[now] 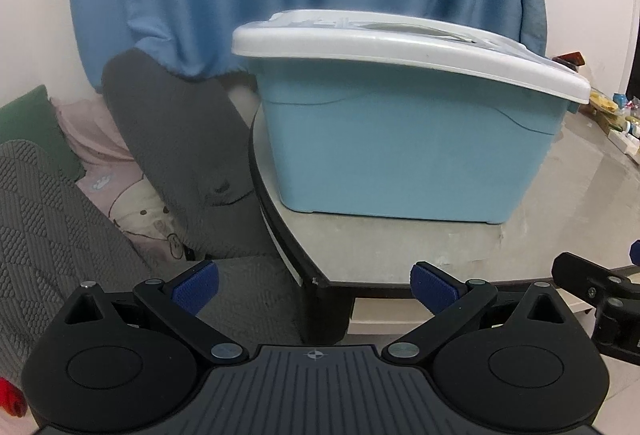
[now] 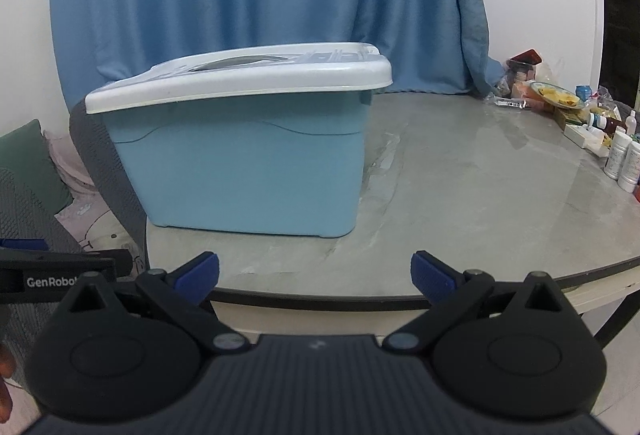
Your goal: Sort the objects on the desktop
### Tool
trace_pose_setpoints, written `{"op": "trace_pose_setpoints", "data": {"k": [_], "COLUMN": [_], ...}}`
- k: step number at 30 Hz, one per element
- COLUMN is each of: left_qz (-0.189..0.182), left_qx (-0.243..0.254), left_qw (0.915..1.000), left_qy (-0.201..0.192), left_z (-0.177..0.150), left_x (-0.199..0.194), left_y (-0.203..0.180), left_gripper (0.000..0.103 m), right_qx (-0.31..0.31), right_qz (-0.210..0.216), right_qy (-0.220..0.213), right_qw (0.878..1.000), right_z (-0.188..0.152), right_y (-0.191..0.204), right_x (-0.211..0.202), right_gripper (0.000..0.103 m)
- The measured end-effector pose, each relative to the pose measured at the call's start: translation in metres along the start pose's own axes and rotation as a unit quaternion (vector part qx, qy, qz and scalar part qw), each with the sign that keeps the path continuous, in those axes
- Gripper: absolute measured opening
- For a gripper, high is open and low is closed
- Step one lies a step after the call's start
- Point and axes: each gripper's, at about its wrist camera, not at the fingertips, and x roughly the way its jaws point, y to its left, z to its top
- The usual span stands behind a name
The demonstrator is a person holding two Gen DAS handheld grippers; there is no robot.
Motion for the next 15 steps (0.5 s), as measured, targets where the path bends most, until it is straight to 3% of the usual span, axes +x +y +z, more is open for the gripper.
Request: {"op": "trace_pose_setpoints", "data": {"k": [15], "left_qz": [0.004], "left_qx": [0.006], "left_qw": [0.9998], "left_qy": [-0.017], "left_z": [0.0039], "left_x": [-0.0042], "left_y": [-0.0057], "left_gripper": [0.103], "right_qx": [-0.005], "right_qz": [0.005], "right_qy": [-0.004], "right_qw": [1.0], "right_z": [-0.0007], "right_y": [0.0005], "right_x": [0.0014], "right_gripper": [0.102]}}
